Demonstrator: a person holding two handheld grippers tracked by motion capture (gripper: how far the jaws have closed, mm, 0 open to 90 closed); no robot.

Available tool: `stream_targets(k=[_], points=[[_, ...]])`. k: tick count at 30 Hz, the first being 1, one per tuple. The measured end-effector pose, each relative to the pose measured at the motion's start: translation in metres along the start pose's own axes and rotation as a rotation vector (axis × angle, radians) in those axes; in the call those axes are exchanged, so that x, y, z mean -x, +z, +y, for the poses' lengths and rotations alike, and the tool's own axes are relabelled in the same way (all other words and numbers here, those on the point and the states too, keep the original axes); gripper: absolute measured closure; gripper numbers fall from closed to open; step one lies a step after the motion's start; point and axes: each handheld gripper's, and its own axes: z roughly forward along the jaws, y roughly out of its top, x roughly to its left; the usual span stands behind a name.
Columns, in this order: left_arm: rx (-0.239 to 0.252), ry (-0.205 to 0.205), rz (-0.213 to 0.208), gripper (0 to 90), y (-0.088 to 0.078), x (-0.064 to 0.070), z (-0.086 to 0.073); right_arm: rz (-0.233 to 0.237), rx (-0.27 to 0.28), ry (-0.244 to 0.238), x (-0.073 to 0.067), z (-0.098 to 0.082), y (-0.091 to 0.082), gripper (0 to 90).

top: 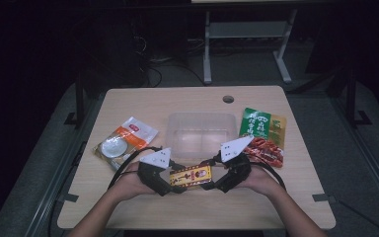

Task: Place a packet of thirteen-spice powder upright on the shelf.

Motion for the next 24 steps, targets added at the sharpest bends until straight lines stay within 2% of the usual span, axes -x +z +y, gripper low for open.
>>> stream_targets(k=[1, 6, 10, 16, 22, 23, 24], points=[[0.007, -0.003, -0.012, 31.5, -0.0002, -0.0009, -0.0012, 0.008, 0.004, -0.003, -0.0002, 0.0003, -0.0007, 29.0], [0.009, 0.002, -0.023, 31.5, 0.0, -0.0015, -0.003, 0.002, 0.016, -0.021, -0.0035, 0.0029, -0.0021, 30.5], [-0.01, -0.001, -0.027, 31.4, 0.0042, -0.0001, -0.0037, -0.009, -0.006, -0.043, -0.0071, 0.0048, -0.0016, 31.3], [-0.014, -0.01, -0.028, 31.2, 0.0076, 0.0008, -0.0041, -0.01, -0.024, -0.038, -0.0087, 0.0055, -0.0015, 31.6], [-0.032, -0.033, 0.034, 22.1, 0.0038, 0.0036, -0.0069, -0.036, -0.042, -0.015, -0.0083, 0.0051, -0.0026, 31.8], [-0.031, -0.034, 0.049, 20.6, 0.0012, 0.0044, -0.0077, -0.044, -0.048, -0.028, -0.0069, 0.0044, -0.0038, 31.8], [-0.034, -0.039, 0.062, 19.8, -0.0012, 0.005, -0.0087, -0.046, -0.046, -0.008, -0.008, 0.0041, -0.0046, 31.8]])
